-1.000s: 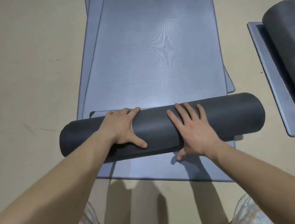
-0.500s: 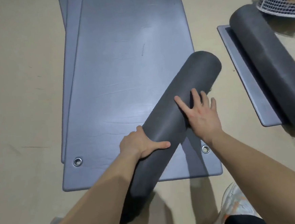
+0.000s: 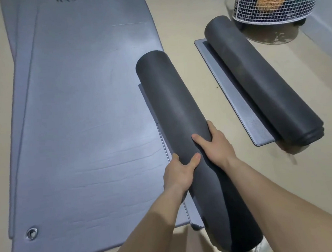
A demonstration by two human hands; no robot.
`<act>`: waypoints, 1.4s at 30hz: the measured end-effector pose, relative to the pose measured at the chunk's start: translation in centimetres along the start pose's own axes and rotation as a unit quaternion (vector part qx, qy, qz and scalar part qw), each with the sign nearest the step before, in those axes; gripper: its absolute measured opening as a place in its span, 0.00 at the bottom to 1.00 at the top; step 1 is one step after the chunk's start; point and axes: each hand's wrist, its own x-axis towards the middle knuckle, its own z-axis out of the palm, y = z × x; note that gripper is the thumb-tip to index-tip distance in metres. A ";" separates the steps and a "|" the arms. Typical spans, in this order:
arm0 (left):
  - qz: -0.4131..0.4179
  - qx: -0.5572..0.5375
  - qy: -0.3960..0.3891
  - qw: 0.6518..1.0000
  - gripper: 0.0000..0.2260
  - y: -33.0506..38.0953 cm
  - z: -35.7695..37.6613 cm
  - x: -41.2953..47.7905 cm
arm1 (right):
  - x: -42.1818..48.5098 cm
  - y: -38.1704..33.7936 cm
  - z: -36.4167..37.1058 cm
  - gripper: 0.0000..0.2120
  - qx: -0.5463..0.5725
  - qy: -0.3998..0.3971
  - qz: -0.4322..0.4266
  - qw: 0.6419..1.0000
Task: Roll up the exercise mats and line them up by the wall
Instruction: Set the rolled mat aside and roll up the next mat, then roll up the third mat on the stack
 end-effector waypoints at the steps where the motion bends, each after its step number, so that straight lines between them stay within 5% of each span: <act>1: 0.010 0.015 0.006 1.000 0.24 0.6 0.8 1.0 | 0.9 0.4 -0.6 0.38 -0.017 0.001 0.010 1.000; 6: 0.052 0.075 -0.015 0.996 0.31 3.6 5.0 5.7 | 3.8 4.1 -4.2 0.48 -0.095 0.022 0.061 0.993; 12: 0.083 0.086 -0.045 0.992 0.24 9.0 8.7 11.8 | 9.1 5.9 -9.1 0.44 -0.089 0.066 0.044 0.993; 23: 0.073 -0.030 0.008 0.997 0.43 13.9 12.5 23.1 | 17.3 3.7 -12.5 0.36 -0.245 0.138 -0.029 0.959; 29: 0.105 -0.020 -0.001 0.994 0.39 15.1 12.7 22.1 | 16.7 5.0 -12.1 0.34 -0.303 0.160 -0.049 0.938; 35: 0.068 0.037 -0.028 0.997 0.48 13.1 10.4 19.1 | 15.6 4.5 -11.7 0.34 -0.324 0.148 -0.025 0.934; 40: 0.067 0.236 -0.010 0.969 0.26 9.3 2.7 10.7 | 9.4 3.7 -8.4 0.34 -0.402 0.127 0.011 0.907; 42: 0.052 0.289 0.017 0.956 0.25 7.2 -1.6 7.8 | 6.6 3.0 -6.9 0.30 -0.400 0.110 0.012 0.910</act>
